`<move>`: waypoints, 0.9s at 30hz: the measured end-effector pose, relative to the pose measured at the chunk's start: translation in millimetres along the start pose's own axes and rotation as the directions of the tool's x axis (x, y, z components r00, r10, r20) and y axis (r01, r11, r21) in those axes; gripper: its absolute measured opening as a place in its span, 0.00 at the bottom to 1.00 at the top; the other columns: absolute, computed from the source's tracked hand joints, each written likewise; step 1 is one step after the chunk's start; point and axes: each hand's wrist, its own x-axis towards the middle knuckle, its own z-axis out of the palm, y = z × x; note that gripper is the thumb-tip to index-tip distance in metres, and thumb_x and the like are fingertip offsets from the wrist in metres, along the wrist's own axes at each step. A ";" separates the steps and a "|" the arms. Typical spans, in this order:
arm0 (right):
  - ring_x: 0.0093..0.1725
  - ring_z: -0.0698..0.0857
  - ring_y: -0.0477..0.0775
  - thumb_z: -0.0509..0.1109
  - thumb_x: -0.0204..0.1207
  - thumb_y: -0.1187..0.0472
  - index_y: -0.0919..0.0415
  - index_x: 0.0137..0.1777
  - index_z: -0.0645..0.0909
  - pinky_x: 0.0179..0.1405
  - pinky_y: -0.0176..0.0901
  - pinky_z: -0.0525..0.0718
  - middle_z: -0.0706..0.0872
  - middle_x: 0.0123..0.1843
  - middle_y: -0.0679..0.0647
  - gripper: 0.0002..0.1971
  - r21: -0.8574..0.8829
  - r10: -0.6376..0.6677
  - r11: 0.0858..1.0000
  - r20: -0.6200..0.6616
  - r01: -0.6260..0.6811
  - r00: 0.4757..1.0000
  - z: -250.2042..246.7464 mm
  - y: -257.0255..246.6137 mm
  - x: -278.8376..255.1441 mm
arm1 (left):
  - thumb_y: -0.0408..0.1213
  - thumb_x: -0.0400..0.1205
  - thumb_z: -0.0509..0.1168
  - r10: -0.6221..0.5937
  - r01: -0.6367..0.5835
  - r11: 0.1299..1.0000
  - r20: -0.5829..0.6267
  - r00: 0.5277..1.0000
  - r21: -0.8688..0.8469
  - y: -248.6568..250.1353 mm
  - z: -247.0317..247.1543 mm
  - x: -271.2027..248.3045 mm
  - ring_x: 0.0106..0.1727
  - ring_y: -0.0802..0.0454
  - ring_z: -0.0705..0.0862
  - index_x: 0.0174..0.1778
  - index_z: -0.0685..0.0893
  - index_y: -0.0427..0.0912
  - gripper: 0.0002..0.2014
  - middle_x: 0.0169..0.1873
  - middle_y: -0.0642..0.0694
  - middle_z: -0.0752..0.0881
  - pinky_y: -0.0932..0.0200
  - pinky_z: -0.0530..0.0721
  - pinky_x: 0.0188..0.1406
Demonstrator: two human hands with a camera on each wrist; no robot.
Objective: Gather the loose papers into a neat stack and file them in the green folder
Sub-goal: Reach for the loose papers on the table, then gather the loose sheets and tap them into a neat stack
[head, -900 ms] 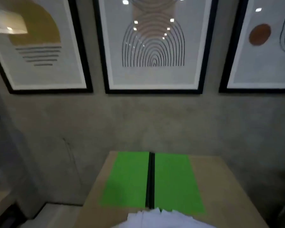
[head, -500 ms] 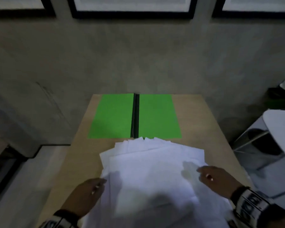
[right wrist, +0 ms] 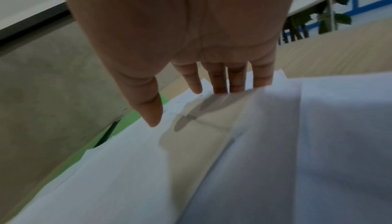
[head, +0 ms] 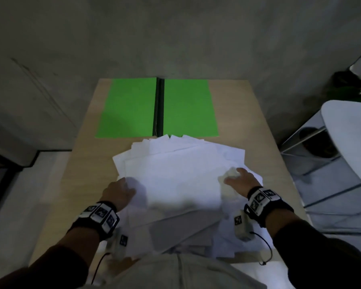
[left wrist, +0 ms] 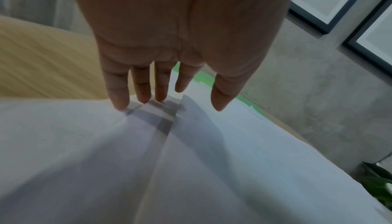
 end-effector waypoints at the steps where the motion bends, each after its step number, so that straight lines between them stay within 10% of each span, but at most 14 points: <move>1: 0.73 0.74 0.65 0.73 0.70 0.46 0.57 0.80 0.59 0.69 0.52 0.75 0.72 0.76 0.62 0.42 0.079 0.010 0.997 -0.022 -0.008 1.000 3.5 0.4 0.1 | 0.55 0.68 0.64 -0.017 0.017 1.000 -0.005 1.000 0.001 -1.3 2.6 1.8 0.70 0.34 0.75 0.78 0.64 0.39 0.43 0.73 0.33 0.73 0.43 0.77 0.66; 5: 0.71 0.75 0.63 0.76 0.69 0.52 0.59 0.81 0.58 0.68 0.53 0.74 0.72 0.77 0.61 0.43 0.340 0.020 0.940 -0.059 0.001 0.998 12.8 0.9 -3.0 | 0.48 0.71 0.70 -0.057 0.046 0.992 -0.087 0.995 -0.119 -0.9 12.0 7.2 0.65 0.33 0.77 0.75 0.67 0.37 0.38 0.69 0.31 0.75 0.46 0.80 0.60; 10: 0.52 0.85 0.60 0.78 0.67 0.52 0.63 0.58 0.84 0.56 0.51 0.81 0.88 0.57 0.59 0.22 0.415 -0.047 0.909 0.020 0.034 0.999 11.3 -1.8 -1.7 | 0.51 0.71 0.72 -0.030 0.031 0.970 0.008 1.000 -0.241 5.7 18.5 7.1 0.55 0.39 0.84 0.52 0.86 0.34 0.24 0.54 0.36 0.87 0.49 0.80 0.58; 15: 0.48 0.88 0.61 0.80 0.65 0.64 0.65 0.56 0.86 0.48 0.50 0.84 0.91 0.51 0.60 0.18 0.604 -0.101 0.797 0.182 -0.030 0.978 9.7 -1.0 -7.6 | 0.39 0.76 0.71 -0.027 0.020 0.937 -0.017 0.999 -0.347 7.0 24.2 4.9 0.54 0.43 0.80 0.54 0.78 0.35 0.16 0.57 0.38 0.83 0.51 0.78 0.54; 18: 0.52 0.87 0.63 0.80 0.63 0.68 0.61 0.50 0.87 0.54 0.53 0.83 0.91 0.52 0.60 0.15 0.614 -0.130 0.789 0.210 -0.027 0.969 14.2 2.8 -10.4 | 0.32 0.65 0.76 0.078 -0.044 0.771 0.025 0.997 -0.635 7.8 21.1 -0.2 0.59 0.37 0.82 0.58 0.77 0.45 0.26 0.57 0.36 0.85 0.41 0.79 0.62; 24: 0.53 0.89 0.64 0.88 0.34 0.53 0.57 0.46 0.89 0.58 0.57 0.84 0.93 0.50 0.59 0.33 0.725 -0.325 0.676 0.129 0.135 0.937 0.6 2.9 -21.6 | 0.40 0.45 0.86 0.210 -0.005 0.563 0.138 0.968 -0.826 8.9 6.2 -24.3 0.49 0.41 0.90 0.59 0.85 0.38 0.43 0.52 0.38 0.91 0.54 0.88 0.39; 27: 0.48 0.91 0.62 0.90 0.29 0.50 0.61 0.48 0.90 0.47 0.49 0.89 0.93 0.48 0.61 0.39 0.799 -0.421 0.567 0.074 0.199 0.904 -12.0 1.4 -31.4 | 0.35 0.51 0.84 0.220 0.004 0.506 0.133 0.966 -0.863 6.1 -0.2 -28.7 0.53 0.37 0.89 0.58 0.85 0.37 0.36 0.54 0.36 0.89 0.47 0.87 0.47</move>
